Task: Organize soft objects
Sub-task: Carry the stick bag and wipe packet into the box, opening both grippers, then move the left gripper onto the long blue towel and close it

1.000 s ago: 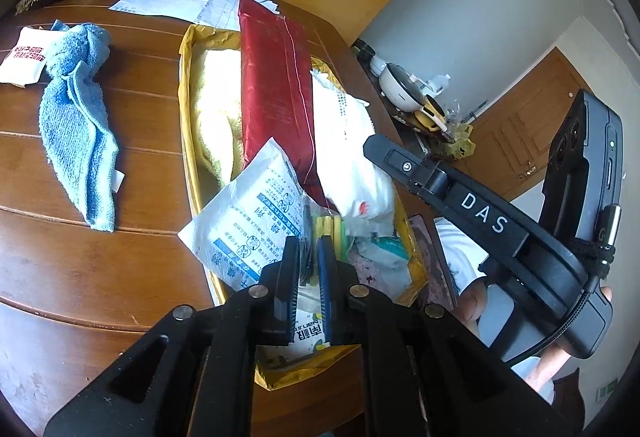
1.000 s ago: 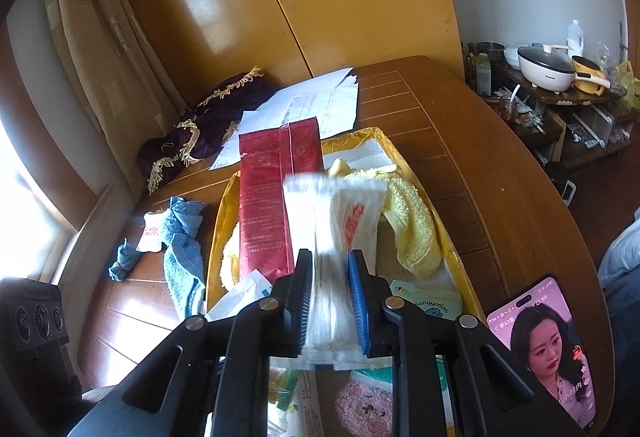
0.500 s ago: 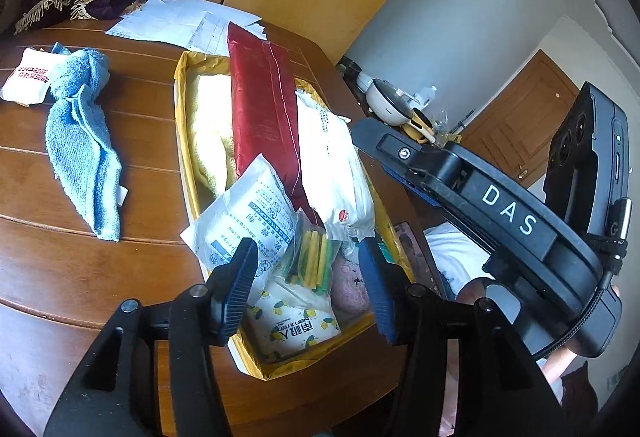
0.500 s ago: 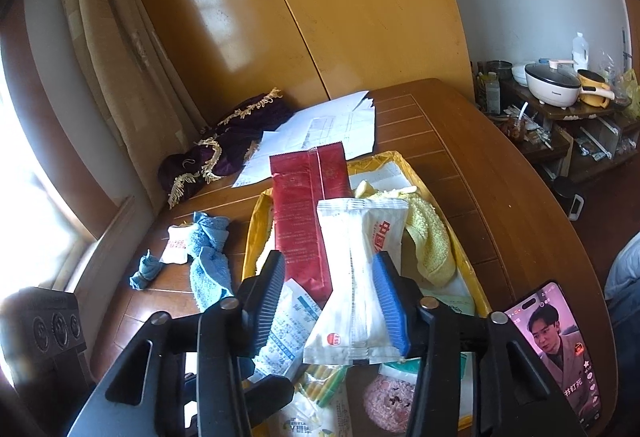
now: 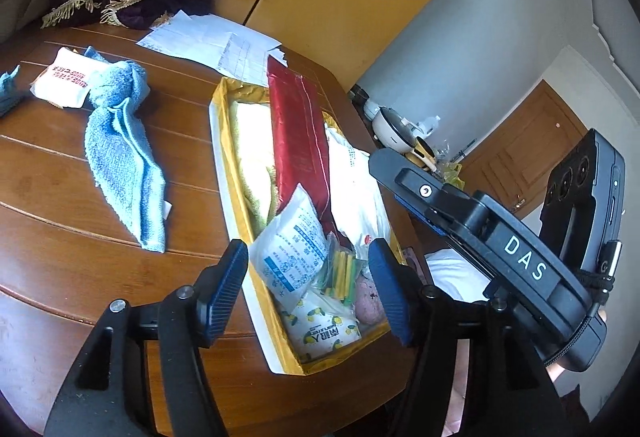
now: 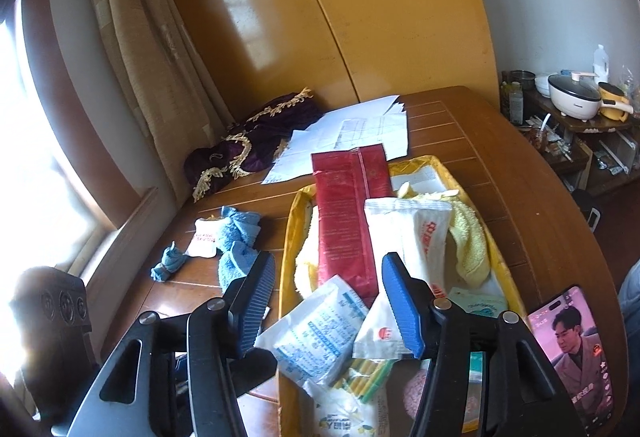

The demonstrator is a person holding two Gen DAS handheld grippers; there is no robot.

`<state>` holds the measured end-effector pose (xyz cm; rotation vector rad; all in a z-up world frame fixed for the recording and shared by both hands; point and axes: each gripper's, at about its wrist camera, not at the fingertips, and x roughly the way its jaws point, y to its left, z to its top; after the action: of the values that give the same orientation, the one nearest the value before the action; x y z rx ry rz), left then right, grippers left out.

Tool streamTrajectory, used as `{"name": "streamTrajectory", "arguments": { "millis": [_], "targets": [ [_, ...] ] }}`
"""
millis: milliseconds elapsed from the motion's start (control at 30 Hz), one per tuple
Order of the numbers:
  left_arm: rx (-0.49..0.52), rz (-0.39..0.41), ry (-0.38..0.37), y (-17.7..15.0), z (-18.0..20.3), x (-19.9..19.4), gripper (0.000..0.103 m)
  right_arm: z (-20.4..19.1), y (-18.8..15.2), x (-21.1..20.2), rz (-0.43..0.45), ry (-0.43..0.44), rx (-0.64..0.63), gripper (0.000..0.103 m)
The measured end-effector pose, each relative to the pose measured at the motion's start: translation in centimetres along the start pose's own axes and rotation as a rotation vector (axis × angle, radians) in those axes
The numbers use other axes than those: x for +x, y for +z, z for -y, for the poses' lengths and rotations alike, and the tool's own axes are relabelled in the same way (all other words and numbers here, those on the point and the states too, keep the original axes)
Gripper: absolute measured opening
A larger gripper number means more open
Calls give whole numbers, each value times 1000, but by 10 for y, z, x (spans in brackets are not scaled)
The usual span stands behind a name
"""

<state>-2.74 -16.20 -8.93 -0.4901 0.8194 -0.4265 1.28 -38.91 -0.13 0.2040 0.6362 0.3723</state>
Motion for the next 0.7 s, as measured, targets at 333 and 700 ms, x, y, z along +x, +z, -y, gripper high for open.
{"name": "streamTrajectory", "arguments": {
  "millis": [333, 700],
  "targets": [
    [-65, 64, 64, 2, -36, -20, 61, -21, -6, 17, -54, 17, -21, 58],
    [-108, 74, 200, 8, -75, -19, 61, -36, -7, 33, -98, 46, -22, 58]
  ]
}}
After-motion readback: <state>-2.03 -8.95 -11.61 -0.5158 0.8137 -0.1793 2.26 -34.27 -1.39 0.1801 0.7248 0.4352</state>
